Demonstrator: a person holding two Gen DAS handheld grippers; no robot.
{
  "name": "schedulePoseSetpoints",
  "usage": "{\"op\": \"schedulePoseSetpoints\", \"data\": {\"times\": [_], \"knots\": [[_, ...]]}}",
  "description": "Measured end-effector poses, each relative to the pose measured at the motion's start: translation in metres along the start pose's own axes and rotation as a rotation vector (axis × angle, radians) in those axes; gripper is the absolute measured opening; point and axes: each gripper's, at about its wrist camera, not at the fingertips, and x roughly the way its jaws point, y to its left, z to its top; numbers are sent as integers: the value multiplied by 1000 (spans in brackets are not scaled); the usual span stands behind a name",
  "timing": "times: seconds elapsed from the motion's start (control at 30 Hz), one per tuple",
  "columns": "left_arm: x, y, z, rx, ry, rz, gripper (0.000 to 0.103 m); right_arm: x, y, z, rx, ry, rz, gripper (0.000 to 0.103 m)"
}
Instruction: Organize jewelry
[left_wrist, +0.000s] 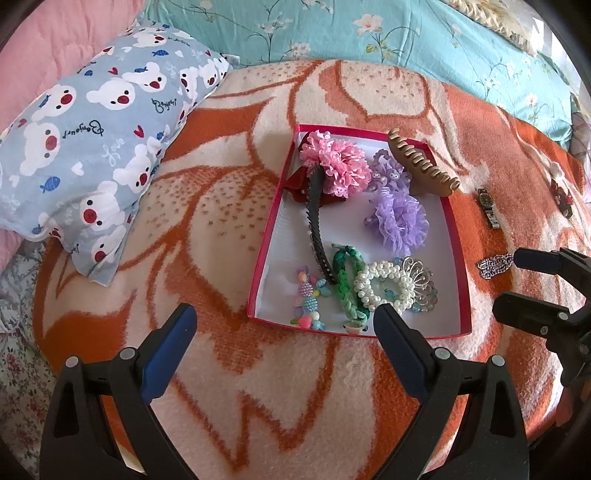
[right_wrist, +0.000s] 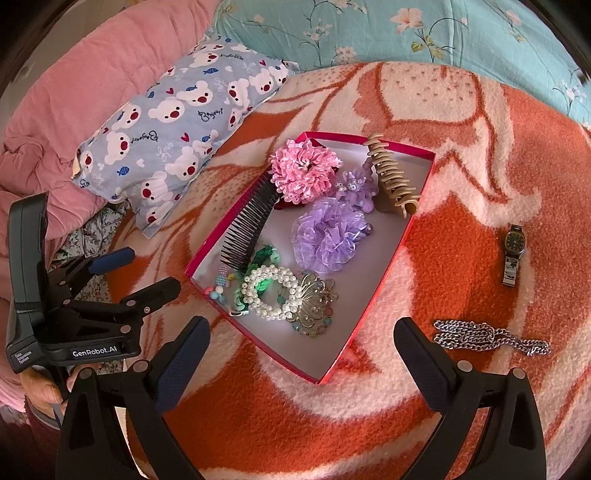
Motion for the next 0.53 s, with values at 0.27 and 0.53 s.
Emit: {"op": "schedulePoseSetpoints", "data": {"times": [0.27, 0.53], "knots": [[-2, -3, -2, 9, -11, 9, 97, -1, -1, -2, 12, -9, -6, 101], [-1, -4, -3, 3, -15, 10, 97, 3, -3, -6, 33, -11, -6, 101]]}}
